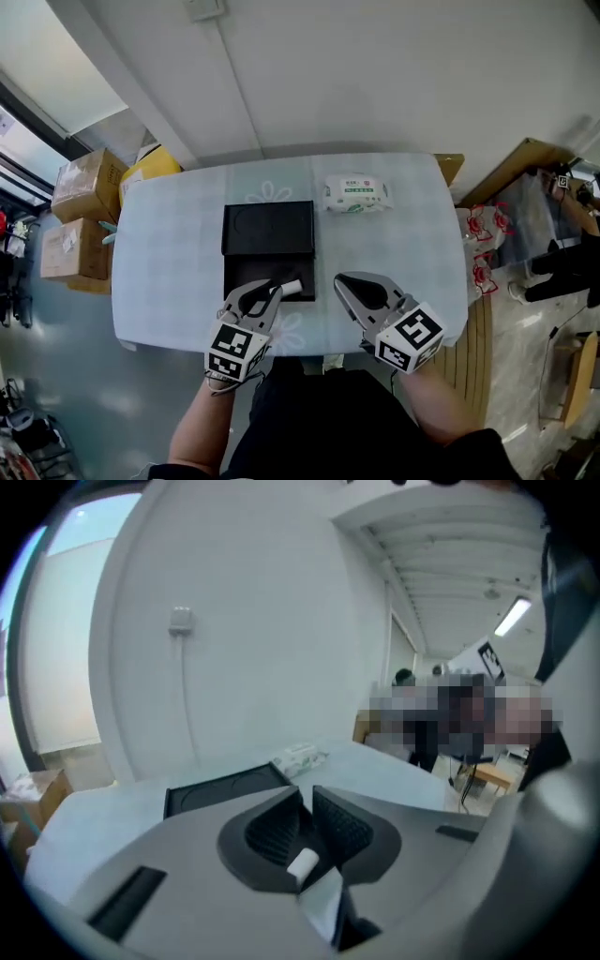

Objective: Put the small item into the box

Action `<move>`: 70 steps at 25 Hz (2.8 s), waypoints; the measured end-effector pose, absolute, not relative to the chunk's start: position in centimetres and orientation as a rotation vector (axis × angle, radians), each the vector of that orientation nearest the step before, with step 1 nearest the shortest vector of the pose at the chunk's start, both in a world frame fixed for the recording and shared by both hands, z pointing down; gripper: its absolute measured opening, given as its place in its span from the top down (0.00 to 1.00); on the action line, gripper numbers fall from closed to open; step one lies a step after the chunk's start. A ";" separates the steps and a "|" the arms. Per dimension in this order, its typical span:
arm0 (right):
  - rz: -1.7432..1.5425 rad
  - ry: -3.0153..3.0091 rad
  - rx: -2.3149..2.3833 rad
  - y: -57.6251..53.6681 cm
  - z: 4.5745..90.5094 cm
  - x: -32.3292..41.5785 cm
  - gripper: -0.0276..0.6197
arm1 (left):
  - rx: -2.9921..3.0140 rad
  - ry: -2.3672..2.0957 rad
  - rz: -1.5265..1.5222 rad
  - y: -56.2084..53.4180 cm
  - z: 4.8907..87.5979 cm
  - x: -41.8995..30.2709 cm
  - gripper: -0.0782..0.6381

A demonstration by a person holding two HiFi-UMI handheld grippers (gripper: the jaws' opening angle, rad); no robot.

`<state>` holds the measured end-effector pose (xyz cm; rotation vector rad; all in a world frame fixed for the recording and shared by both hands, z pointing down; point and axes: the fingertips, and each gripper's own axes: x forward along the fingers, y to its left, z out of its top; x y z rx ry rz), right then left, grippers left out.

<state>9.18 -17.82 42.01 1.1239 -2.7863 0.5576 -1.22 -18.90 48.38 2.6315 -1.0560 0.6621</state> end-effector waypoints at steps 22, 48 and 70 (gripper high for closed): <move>0.376 -2.906 0.898 -10.2 37.1 0.7 0.94 | 2.709 -1.154 0.224 -7.2 38.7 -5.0 0.88; 0.433 -2.722 1.250 -1.6 39.3 -7.4 0.94 | 2.827 -0.864 0.133 -2.8 38.8 -14.0 0.88; 0.427 -2.724 1.279 -0.5 39.3 -9.0 0.94 | 2.858 -0.822 0.133 -1.5 38.7 -15.1 0.88</move>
